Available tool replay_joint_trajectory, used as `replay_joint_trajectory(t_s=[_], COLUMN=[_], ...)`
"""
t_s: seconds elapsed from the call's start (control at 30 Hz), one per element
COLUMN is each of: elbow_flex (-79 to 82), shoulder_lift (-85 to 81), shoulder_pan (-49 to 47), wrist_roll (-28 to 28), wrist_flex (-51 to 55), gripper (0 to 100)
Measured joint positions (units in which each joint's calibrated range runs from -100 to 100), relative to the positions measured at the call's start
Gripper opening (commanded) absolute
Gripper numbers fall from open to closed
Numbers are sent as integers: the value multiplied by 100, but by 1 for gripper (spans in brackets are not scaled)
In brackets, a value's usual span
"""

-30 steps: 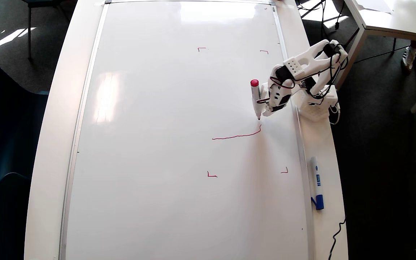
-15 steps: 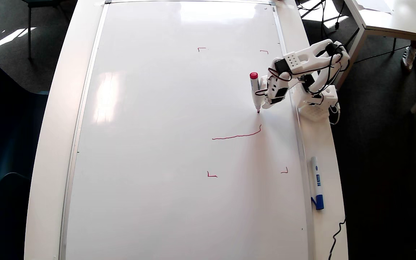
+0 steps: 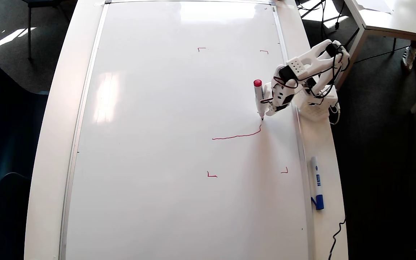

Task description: Draw on a whiteboard a robot head using a pen attached to the gripper

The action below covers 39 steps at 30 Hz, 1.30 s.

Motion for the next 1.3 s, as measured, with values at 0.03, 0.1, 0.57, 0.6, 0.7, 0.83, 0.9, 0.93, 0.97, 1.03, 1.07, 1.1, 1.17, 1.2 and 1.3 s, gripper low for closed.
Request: replay_joint_trajectory(t_s=[0.03, 0.1, 0.57, 0.6, 0.7, 0.83, 0.9, 0.93, 0.97, 1.03, 1.07, 1.1, 1.17, 1.2, 1.3], elbow_flex=[0, 0, 0, 0, 0, 0, 9, 9, 9, 9, 9, 9, 9, 9, 9], shoulder_lift=[0, 0, 0, 0, 0, 0, 0, 0, 0, 0, 0, 0, 0, 0, 0], shoulder_pan=[68, 173, 1448, 1538, 1825, 2202, 2391, 2519, 2624, 2768, 2873, 3032, 3167, 3250, 3477], wrist_roll=[16, 90, 919, 972, 1131, 1279, 1384, 1427, 1511, 1590, 1643, 1728, 1818, 1860, 1976], wrist_flex=[-34, -68, -76, -76, -76, -76, -76, -76, -76, -76, -76, -76, -76, -76, -76], gripper=[1, 1, 1, 1, 1, 1, 1, 1, 1, 1, 1, 1, 1, 1, 1])
